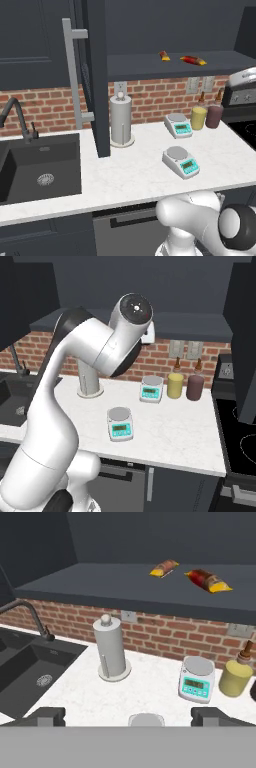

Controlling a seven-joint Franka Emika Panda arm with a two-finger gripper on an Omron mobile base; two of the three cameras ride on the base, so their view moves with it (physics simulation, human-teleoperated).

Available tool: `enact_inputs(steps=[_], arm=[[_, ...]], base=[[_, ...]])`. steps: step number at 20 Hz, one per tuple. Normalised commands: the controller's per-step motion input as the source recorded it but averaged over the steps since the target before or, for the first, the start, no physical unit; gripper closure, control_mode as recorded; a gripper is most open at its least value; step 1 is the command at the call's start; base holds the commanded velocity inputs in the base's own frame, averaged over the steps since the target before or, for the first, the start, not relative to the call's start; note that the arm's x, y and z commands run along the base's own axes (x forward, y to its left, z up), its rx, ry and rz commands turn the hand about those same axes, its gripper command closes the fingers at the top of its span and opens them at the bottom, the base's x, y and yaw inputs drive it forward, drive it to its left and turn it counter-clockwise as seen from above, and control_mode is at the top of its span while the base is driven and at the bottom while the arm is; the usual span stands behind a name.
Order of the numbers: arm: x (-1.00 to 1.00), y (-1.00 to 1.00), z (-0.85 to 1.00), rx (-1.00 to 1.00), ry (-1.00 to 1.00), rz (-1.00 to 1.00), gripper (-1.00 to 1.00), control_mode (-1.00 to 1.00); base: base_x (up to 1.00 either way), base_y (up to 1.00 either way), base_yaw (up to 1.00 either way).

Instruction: Pick the bar and place it on the digital scale for weighing, and close the cabinet.

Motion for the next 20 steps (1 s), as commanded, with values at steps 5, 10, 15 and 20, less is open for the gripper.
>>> enact_inputs(steps=[5,10,15,20], arm=[[0.32,-0.03,0.03,0.00,-0.07,0.06,-1.00,-1.00],[0.39,0.00,0.10,0.00,-0.01,0.01,-1.00,-1.00],[0.54,0.00,0.03,0.00,0.00,0.00,-1.00,-1.00],[0.56,0.00,0.00,0.00,0.00,0.00,-1.00,-1.00]], base=[[0.00,0.00,0.00],[0.00,0.00,0.00],[0.00,0.00,0.00],[0.00,0.00,0.00]])
